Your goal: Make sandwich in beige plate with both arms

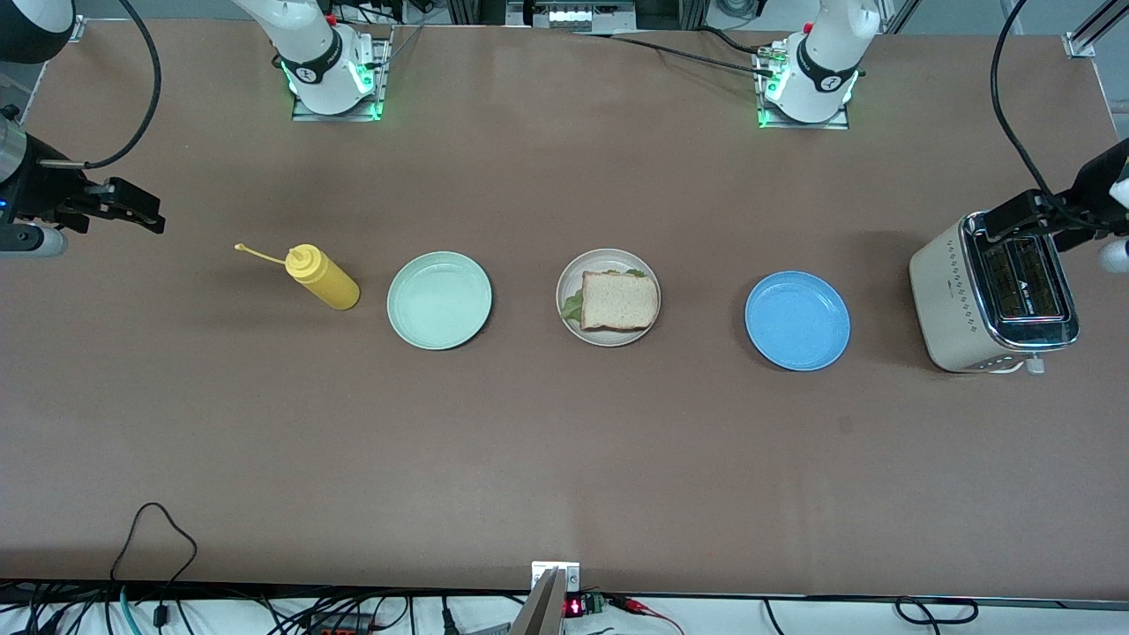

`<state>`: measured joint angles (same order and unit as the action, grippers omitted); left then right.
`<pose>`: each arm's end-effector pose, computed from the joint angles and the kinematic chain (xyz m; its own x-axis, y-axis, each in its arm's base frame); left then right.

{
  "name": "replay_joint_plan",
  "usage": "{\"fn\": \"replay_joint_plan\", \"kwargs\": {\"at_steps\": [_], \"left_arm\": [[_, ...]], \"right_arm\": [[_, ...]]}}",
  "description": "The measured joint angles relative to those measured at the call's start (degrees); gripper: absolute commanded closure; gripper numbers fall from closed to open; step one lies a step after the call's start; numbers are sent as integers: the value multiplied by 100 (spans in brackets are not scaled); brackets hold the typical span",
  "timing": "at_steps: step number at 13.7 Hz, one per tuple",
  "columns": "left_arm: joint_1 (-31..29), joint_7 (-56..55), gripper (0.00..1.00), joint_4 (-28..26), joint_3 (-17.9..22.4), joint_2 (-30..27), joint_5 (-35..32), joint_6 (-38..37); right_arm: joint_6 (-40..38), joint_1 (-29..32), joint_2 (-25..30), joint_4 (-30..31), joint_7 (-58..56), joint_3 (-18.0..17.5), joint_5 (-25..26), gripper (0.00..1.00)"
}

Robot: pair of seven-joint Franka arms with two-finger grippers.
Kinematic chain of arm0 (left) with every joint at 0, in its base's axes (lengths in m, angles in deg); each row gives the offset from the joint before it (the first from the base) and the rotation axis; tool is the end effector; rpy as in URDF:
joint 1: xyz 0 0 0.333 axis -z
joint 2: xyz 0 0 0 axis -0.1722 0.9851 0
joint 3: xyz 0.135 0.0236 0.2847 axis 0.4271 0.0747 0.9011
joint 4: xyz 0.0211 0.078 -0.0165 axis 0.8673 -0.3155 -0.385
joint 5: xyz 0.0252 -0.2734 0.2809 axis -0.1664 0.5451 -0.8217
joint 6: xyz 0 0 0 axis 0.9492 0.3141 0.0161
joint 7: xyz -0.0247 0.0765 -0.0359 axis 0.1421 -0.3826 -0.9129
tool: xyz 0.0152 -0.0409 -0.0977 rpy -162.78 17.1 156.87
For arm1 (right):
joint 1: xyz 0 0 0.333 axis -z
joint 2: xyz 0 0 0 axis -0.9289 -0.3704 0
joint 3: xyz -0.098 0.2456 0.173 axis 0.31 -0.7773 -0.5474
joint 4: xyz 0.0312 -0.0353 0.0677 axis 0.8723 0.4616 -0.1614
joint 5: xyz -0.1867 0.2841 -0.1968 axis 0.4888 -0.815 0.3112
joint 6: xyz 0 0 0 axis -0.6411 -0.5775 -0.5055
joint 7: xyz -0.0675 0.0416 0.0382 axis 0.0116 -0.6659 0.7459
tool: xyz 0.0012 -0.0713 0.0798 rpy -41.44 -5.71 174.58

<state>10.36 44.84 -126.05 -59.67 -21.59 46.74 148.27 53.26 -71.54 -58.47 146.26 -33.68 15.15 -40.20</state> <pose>0.5754 0.0189 0.6123 0.9976 0.0658 -0.0202 0.0666 -0.9969 0.0417 0.5626 -0.0099 0.5767 0.9975 0.0166 -0.0690 0.0187 -0.9994 0.0297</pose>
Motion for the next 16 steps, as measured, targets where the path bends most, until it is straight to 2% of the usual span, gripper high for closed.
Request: {"fn": "replay_joint_plan", "kwargs": {"at_steps": [4,8,12,16], "left_arm": [[-106,-24,0,-153,-23,-15,-2,96],[-600,62,0,-315,-567,-13,-2,275],[-666,64,0,-329,-644,-63,-2,222],[-704,64,0,-663,-700,-360,-2,199]], "right_arm": [[19,1,0,15,0,0,0,0],[24,2,0,17,0,2,0,0],[24,3,0,20,0,2,0,0],[24,10,0,21,0,5,0,0]]}}
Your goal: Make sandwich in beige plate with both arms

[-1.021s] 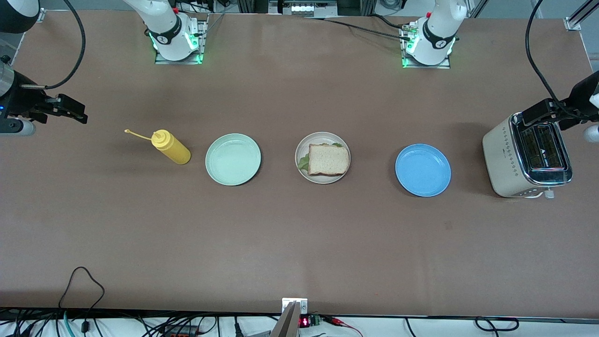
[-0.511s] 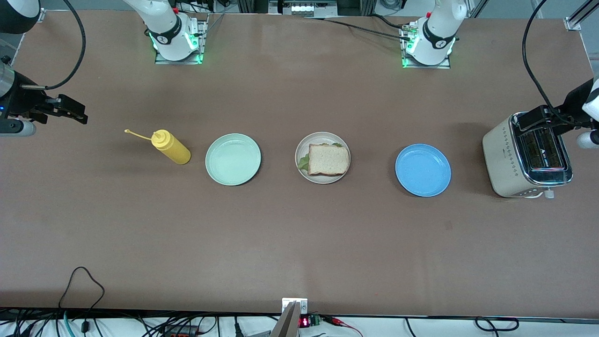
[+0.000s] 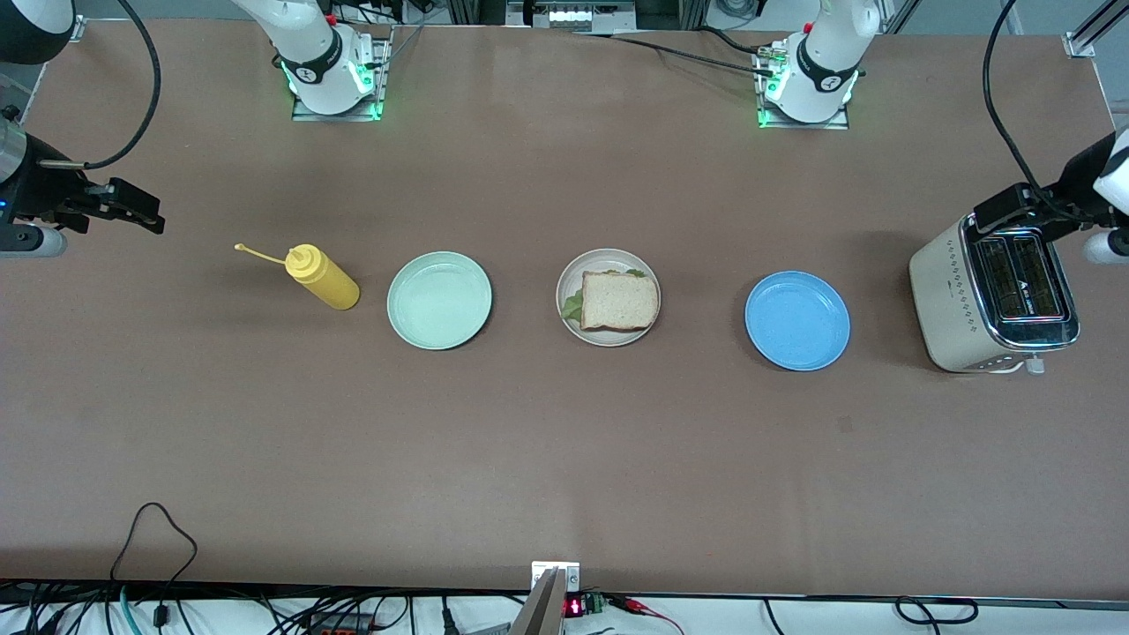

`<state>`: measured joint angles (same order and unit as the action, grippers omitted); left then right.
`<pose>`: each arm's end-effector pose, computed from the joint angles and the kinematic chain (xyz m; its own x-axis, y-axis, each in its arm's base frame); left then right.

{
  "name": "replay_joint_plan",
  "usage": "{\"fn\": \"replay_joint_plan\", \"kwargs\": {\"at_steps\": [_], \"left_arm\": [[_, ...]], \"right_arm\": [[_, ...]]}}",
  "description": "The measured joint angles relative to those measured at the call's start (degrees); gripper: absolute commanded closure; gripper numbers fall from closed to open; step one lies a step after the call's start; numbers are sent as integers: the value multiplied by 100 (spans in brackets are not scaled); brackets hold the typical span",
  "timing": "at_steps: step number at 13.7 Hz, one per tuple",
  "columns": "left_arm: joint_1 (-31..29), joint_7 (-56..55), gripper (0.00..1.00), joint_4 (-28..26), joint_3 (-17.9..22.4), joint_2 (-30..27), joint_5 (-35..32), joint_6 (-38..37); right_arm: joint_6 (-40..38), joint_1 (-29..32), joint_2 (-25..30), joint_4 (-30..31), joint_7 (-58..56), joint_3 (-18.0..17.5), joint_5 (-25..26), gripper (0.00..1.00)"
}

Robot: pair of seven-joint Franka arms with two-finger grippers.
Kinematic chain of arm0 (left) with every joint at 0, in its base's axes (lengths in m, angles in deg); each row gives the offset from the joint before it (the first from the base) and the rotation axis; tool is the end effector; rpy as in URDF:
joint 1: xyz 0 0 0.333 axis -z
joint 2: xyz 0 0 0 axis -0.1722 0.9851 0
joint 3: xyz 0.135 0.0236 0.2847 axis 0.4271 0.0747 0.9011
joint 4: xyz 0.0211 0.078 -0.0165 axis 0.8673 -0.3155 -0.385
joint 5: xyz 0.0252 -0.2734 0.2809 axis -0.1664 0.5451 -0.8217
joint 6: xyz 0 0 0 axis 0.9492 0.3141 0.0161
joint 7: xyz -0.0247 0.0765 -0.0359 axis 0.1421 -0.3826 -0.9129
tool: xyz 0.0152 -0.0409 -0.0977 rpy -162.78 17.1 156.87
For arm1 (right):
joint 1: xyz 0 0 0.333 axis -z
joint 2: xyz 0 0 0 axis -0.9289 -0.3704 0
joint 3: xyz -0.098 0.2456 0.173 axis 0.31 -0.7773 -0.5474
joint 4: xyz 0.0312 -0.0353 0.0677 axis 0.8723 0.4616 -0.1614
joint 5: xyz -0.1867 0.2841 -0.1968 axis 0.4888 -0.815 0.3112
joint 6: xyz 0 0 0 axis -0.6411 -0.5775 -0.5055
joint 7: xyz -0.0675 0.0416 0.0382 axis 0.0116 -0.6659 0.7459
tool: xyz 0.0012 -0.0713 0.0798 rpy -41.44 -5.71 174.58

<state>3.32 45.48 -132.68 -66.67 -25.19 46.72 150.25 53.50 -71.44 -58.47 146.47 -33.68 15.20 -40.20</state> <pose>0.5574 0.0200 0.5962 0.9976 0.0569 -0.0382 0.0586 -0.9972 0.0456 0.5627 -0.0114 0.5753 0.9976 0.0141 -0.0684 0.0162 -0.9994 0.0297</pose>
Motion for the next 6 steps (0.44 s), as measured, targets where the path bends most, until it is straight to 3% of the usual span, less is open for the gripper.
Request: {"fn": "replay_joint_plan", "kwargs": {"at_steps": [6], "left_arm": [[-67,0,0,-203,-30,-158,0,-39]], "right_arm": [[0,5,0,2,0,0,0,0]]}}
